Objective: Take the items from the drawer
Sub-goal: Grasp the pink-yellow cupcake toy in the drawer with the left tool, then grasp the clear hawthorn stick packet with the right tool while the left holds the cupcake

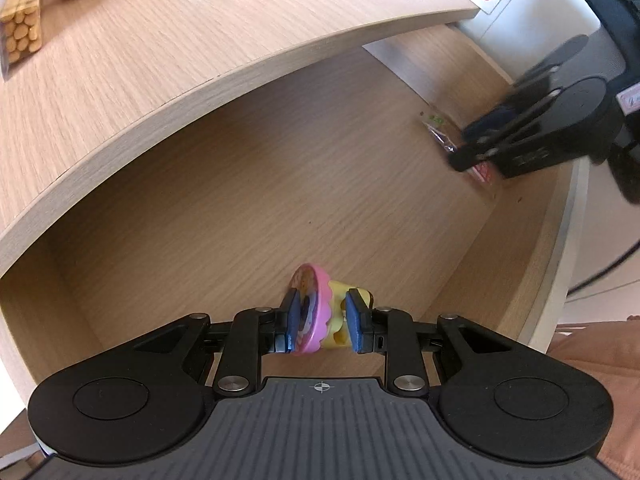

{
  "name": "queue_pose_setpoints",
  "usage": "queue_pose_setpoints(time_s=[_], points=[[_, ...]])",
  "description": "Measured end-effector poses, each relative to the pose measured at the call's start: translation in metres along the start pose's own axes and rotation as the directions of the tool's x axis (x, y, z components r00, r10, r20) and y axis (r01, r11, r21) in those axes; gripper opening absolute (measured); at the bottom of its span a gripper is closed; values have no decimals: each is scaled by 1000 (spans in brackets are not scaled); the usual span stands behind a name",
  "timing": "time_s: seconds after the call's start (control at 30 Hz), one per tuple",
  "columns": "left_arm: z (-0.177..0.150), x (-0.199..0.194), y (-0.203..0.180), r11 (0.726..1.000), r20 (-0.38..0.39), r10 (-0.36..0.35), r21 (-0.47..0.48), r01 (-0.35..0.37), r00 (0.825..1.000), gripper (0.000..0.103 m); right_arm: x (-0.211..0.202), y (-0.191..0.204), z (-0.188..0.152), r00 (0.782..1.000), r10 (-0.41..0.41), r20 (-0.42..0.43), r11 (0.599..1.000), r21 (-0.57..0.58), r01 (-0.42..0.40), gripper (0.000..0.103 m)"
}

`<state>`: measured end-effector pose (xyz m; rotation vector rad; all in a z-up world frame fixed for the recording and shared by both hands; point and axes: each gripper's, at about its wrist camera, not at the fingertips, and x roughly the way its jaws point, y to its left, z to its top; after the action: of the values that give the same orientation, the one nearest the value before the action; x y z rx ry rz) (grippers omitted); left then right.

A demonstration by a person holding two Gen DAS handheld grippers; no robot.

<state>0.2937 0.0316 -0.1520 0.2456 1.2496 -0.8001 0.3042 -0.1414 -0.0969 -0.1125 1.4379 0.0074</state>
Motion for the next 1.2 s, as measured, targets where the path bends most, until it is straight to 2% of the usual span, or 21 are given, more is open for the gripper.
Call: queue_pose_setpoints(time_s=[0.03, 0.1, 0.2, 0.27, 0.4, 0.57, 0.77, 0.83, 0.87, 0.93, 0.97, 1.0, 1.03, 1.1, 1.13, 1.2], points=[[-1, 2, 1, 1000, 4, -1, -3, 1, 1000, 28, -1, -10, -4, 1000, 1, -19, 1000, 14, -1, 29], [-1, 3, 2, 1000, 10, -9, -12, 9, 1000, 28, 2, -26, -10, 998, 19, -66, 998, 56, -15, 29], [-1, 4, 5, 1000, 13, -17, -15, 17, 1000, 28, 5, -22, -12, 996, 12, -88, 996, 85, -5, 29], [3, 12, 2, 1000, 12, -20, -15, 20, 1000, 28, 17, -23, -8, 994, -21, -109, 997, 70, 29, 27], [0, 1, 5, 1000, 8, -25, -11, 25, 1000, 28, 35, -6, 5, 979, -118, -164, 993, -2, 120, 26], [-1, -1, 7, 999, 5, -31, -12, 31, 999, 28, 51, 1, 19, 961, -159, -224, 987, -19, 159, 28], [-4, -4, 8, 999, 9, -34, -18, 34, 999, 28, 57, 3, 31, 947, -162, -278, 987, -30, 160, 29], [-5, -5, 8, 999, 11, -34, -20, 35, 999, 28, 54, 3, 34, 955, -133, -264, 990, -1, 138, 34], [-6, -5, 8, 999, 12, -34, -21, 35, 999, 28, 52, 4, 35, 965, -93, -244, 995, 16, 100, 44], [-6, -5, 8, 999, 10, -34, -21, 34, 999, 28, 40, 7, 35, 981, 86, -174, 995, 66, -75, 46], [-8, -7, 9, 999, 8, -34, -20, 34, 999, 28, 32, 8, 35, 970, 203, -134, 977, 95, -192, 41], [-8, -9, 10, 999, 8, -35, -20, 35, 999, 28, 23, 8, 34, 953, 286, -97, 954, 120, -274, 40], [-9, -9, 10, 999, 8, -35, -20, 35, 999, 28, 13, 8, 33, 945, 323, -56, 940, 132, -314, 40], [-9, -9, 9, 999, 5, -34, -19, 35, 999, 28, -3, 10, 30, 960, 281, -14, 955, 106, -278, 40], [-9, -8, 9, 999, 4, -34, -18, 34, 999, 28, -7, 12, 28, 973, 232, -9, 970, 74, -230, 40], [-10, -11, 9, 999, 4, -32, -18, 32, 999, 29, -7, 12, 26, 984, 178, -24, 983, 59, -176, 40]])
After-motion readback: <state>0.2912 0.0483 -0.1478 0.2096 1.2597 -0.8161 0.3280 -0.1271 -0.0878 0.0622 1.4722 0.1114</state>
